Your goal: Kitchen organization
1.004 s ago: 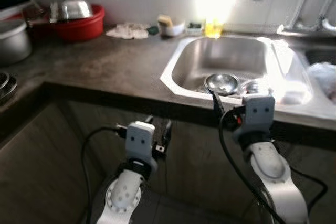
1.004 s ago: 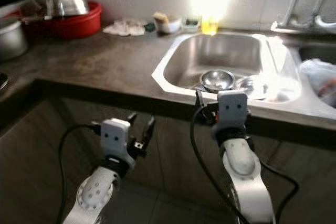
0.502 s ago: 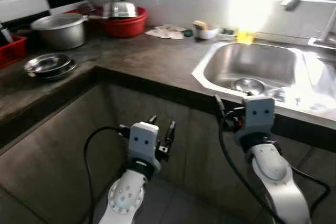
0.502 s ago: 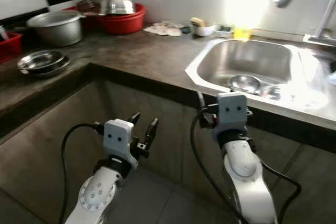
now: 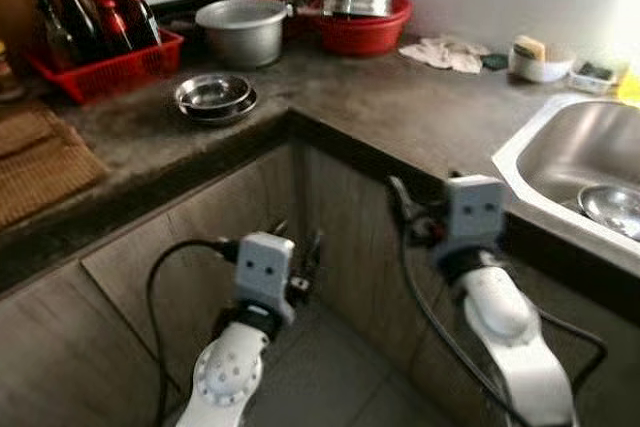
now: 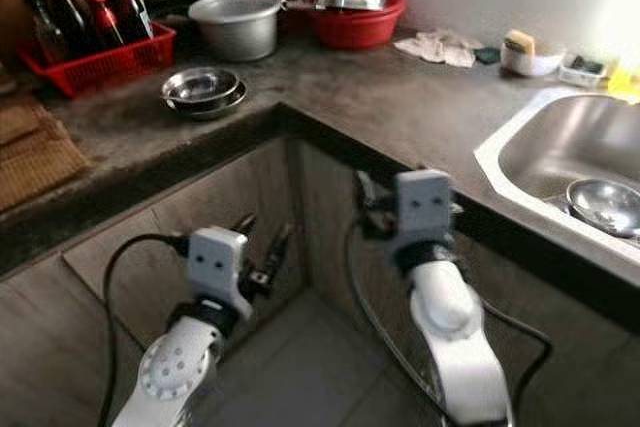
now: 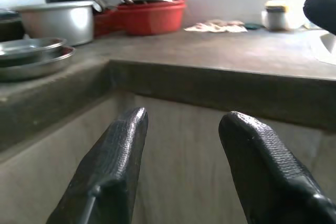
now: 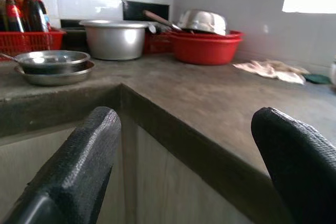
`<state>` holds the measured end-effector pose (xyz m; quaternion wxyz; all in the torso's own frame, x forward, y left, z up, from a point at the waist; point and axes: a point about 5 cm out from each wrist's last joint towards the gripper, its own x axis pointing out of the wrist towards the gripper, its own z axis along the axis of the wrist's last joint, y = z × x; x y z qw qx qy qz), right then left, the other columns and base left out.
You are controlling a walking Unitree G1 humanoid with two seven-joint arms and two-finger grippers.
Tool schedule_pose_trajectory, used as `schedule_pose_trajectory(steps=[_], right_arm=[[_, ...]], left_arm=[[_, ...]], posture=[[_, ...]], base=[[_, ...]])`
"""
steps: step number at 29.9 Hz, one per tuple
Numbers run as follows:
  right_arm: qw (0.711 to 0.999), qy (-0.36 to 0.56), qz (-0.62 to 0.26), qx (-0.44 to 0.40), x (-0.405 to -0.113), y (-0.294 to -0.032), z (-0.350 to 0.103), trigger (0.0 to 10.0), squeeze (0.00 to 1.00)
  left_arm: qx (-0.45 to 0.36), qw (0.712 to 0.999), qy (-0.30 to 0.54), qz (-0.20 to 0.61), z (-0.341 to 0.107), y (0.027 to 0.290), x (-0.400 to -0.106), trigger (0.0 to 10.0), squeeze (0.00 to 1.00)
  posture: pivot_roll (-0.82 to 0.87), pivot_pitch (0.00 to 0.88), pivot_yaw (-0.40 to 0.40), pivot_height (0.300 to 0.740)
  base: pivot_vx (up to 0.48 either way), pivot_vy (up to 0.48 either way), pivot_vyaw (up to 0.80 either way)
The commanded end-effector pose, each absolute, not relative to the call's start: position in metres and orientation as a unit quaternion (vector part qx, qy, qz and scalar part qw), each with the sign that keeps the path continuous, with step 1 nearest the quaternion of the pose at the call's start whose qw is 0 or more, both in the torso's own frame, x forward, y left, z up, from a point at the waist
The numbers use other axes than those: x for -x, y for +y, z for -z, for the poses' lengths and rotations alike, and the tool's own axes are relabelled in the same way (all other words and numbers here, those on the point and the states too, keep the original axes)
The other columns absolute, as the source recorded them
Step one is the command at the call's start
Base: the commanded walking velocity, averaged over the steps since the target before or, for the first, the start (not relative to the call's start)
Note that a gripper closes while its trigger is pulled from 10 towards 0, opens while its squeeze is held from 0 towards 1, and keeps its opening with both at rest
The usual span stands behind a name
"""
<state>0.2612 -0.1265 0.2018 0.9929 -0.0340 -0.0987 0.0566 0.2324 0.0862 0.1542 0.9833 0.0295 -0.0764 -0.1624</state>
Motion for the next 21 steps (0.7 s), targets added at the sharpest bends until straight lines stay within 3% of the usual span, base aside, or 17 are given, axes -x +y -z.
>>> schedule_pose_trajectory(steps=[1,18,21], right_arm=[[0.993,-0.098,-0.047,0.036,-0.261,-0.131,-0.2008,10.0,0.0],[0.993,-0.1,-0.049,0.031,-0.2659,-0.1268,-0.2019,10.0,0.0],[0.993,-0.101,-0.049,0.029,-0.268,-0.1268,-0.2031,10.0,0.0]], left_arm=[[-0.025,0.982,-0.079,0.171,-0.1561,0.0817,-0.2305,10.0,0.0],[-0.024,0.983,-0.077,0.163,-0.1563,0.0828,-0.2311,10.0,0.0],[-0.023,0.983,-0.076,0.163,-0.1563,0.0829,-0.231,10.0,0.0]], posture=[[0.1,0.049,-0.018,0.74],[0.1,0.067,-0.018,0.74],[0.1,0.069,-0.017,0.74]], base=[[0.277,0.0,0.79],[0.257,0.0,0.79],[0.252,0.0,0.0]])
